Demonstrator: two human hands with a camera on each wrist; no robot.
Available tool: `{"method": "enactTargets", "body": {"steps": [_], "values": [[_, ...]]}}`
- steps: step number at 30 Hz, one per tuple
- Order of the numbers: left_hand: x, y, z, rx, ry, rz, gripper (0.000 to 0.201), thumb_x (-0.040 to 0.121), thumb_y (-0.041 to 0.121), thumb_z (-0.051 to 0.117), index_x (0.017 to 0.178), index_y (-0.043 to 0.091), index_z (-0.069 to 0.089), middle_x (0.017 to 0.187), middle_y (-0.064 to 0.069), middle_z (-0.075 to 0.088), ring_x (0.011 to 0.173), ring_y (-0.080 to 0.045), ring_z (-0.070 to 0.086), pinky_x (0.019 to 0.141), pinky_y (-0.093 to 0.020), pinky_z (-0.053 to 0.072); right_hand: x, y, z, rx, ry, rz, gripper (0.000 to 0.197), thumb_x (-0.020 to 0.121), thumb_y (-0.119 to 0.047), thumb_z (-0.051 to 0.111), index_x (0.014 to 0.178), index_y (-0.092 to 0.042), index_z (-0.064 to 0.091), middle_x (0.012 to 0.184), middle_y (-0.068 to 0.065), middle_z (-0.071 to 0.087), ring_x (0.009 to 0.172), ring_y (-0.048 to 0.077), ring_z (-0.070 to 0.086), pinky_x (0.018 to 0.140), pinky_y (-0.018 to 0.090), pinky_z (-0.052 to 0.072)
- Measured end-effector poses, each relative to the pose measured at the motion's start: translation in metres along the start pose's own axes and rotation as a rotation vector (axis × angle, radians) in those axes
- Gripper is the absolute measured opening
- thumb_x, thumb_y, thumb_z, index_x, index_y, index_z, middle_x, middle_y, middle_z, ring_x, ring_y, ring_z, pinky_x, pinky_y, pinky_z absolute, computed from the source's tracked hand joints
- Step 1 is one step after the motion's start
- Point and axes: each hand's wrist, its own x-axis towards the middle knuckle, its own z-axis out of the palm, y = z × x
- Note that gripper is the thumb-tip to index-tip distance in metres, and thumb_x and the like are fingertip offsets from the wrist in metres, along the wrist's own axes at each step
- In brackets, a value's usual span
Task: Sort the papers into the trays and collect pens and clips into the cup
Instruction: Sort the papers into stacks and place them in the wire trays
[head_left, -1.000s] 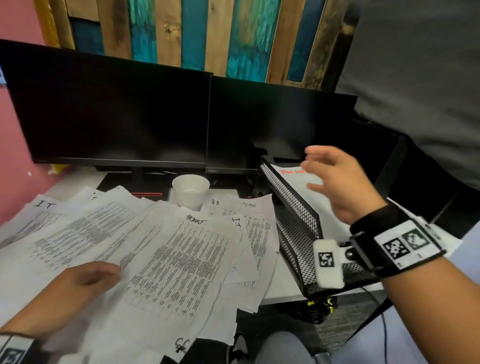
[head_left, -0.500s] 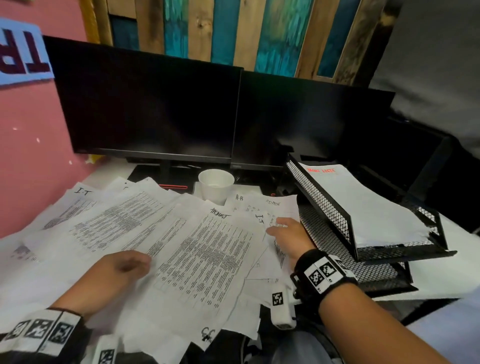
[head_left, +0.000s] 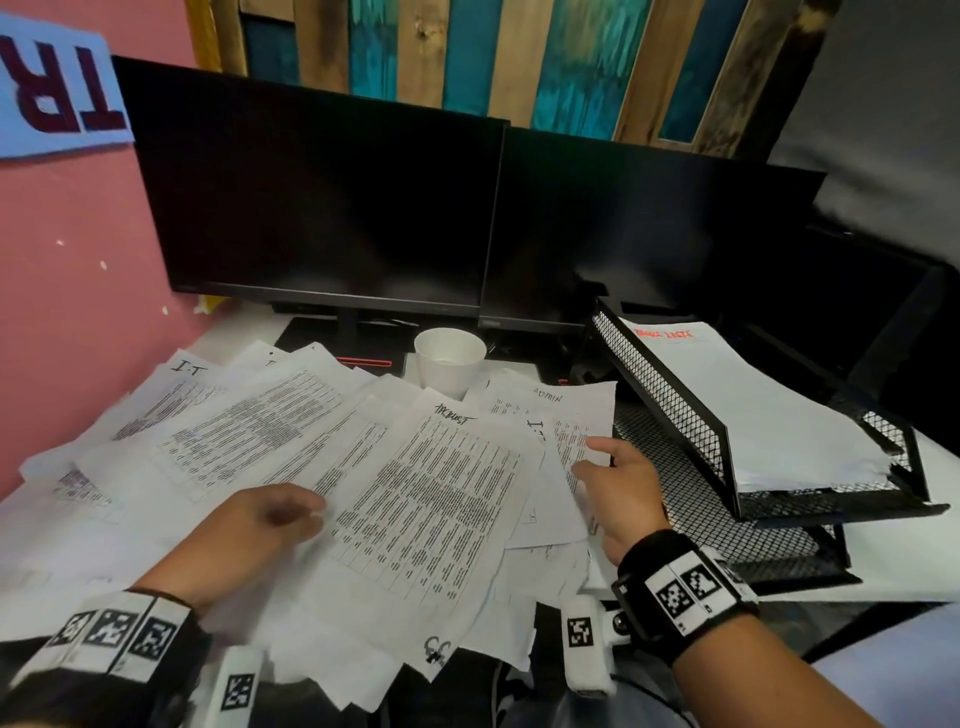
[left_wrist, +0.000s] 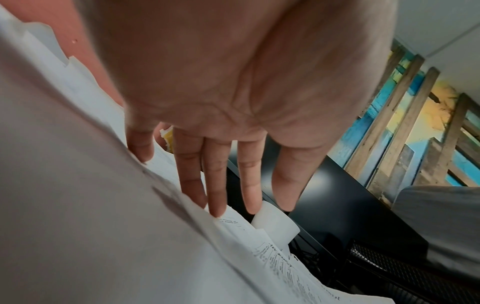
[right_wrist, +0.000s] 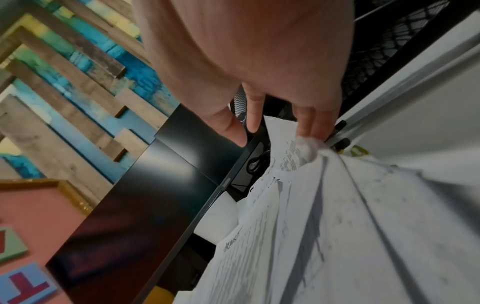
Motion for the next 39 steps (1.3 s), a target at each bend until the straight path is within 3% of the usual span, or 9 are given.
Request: {"method": "enactTargets", "body": {"steps": [5, 8, 10, 14, 17, 20, 25, 32, 39], "values": [[-0.003, 0.01, -0.003, 0.178, -0.084, -0.048, 0.031, 0.082, 0.031, 0.087, 0.093, 0.056, 0.074, 0.071, 0.002, 0.067, 0.059, -0.01, 0.055, 0.068, -0.028, 0.045, -0.005, 0.011, 0.0, 0.055, 0.008, 0.004, 0.052, 0.092, 0.006, 0.067, 0.132, -0.024, 0.056, 0.124, 0.002, 0.07, 0.102, 0.021, 0.07, 0.079, 0.034, 0.059], [-0.004, 0.015, -0.001, 0.281, -0.115, -0.079, 0.048, 0.056, 0.061, 0.087, 0.101, 0.054, 0.073, 0.091, 0.012, 0.071, 0.08, -0.01, 0.065, 0.082, -0.032, 0.05, -0.004, 0.023, 0.0, 0.128, -0.009, 0.07, 0.058, 0.092, 0.011, 0.064, 0.137, -0.022, 0.047, 0.113, 0.002, 0.074, 0.095, 0.022, 0.071, 0.068, 0.034, 0.058], [-0.004, 0.02, 0.003, 0.306, -0.135, -0.091, 0.059, 0.06, 0.051, 0.095, 0.113, 0.048, 0.068, 0.113, 0.011, 0.067, 0.103, -0.012, 0.065, 0.093, -0.033, 0.05, -0.001, 0.03, -0.003, 0.103, -0.008, 0.111, 0.05, 0.092, 0.006, 0.066, 0.131, -0.021, 0.05, 0.104, 0.004, 0.075, 0.078, 0.024, 0.066, 0.05, 0.027, 0.046], [0.001, 0.021, 0.01, 0.324, -0.129, -0.101, 0.078, 0.062, 0.044, 0.092, 0.13, 0.05, 0.056, 0.102, 0.003, 0.072, 0.089, -0.018, 0.074, 0.085, -0.04, 0.06, 0.005, 0.032, -0.009, -0.016, -0.091, 0.1, 0.012, 0.095, 0.0, 0.067, 0.103, 0.001, 0.076, 0.081, 0.016, 0.068, 0.044, 0.017, 0.044, 0.041, 0.021, 0.029], [0.005, 0.024, 0.013, 0.297, -0.071, -0.096, 0.064, 0.084, 0.011, 0.081, 0.137, 0.04, 0.058, 0.086, 0.004, 0.074, 0.074, -0.014, 0.071, 0.07, -0.029, 0.056, 0.005, 0.012, -0.012, -0.057, -0.108, -0.014, 0.02, 0.098, -0.008, 0.068, 0.078, -0.006, 0.069, 0.075, 0.019, 0.066, 0.049, 0.021, 0.052, 0.044, 0.026, 0.04], [0.007, 0.023, 0.013, 0.313, -0.057, -0.084, 0.058, 0.091, -0.006, 0.067, 0.118, 0.045, 0.068, 0.111, 0.001, 0.074, 0.085, -0.008, 0.067, 0.067, -0.017, 0.047, 0.005, -0.015, -0.017, -0.115, -0.1, -0.171, 0.04, 0.1, -0.021, 0.067, 0.06, -0.017, 0.06, 0.071, 0.014, 0.065, 0.064, 0.027, 0.057, 0.059, 0.036, 0.049], [0.0, 0.024, 0.005, 0.295, -0.049, -0.091, 0.058, 0.093, -0.012, 0.056, 0.116, 0.037, 0.077, 0.141, 0.001, 0.065, 0.112, -0.012, 0.065, 0.065, -0.004, 0.049, -0.003, -0.065, -0.025, -0.214, -0.085, -0.398, 0.025, 0.101, -0.023, 0.066, 0.085, -0.004, 0.063, 0.075, 0.013, 0.073, 0.066, 0.024, 0.066, 0.07, 0.037, 0.054], [-0.013, 0.029, -0.014, 0.161, 0.135, 0.038, 0.047, 0.093, 0.003, 0.073, 0.111, 0.047, 0.074, 0.135, 0.008, 0.069, 0.124, -0.007, 0.061, 0.1, -0.023, 0.042, -0.028, -0.117, -0.029, -0.153, -0.129, -0.589, 0.023, 0.103, -0.023, 0.063, 0.087, -0.009, 0.055, 0.06, 0.007, 0.047, 0.054, 0.021, 0.039, 0.054, 0.028, 0.035], [-0.022, 0.034, -0.02, 0.098, 0.229, 0.078, 0.043, 0.093, 0.001, 0.073, 0.12, 0.034, 0.077, 0.114, 0.024, 0.068, 0.125, -0.009, 0.061, 0.107, -0.026, 0.039, -0.035, -0.129, -0.022, 0.046, -0.08, -0.691, 0.029, 0.101, -0.02, 0.067, 0.074, -0.024, 0.056, 0.052, -0.005, 0.043, 0.049, 0.015, 0.032, 0.053, 0.028, 0.032]]}}
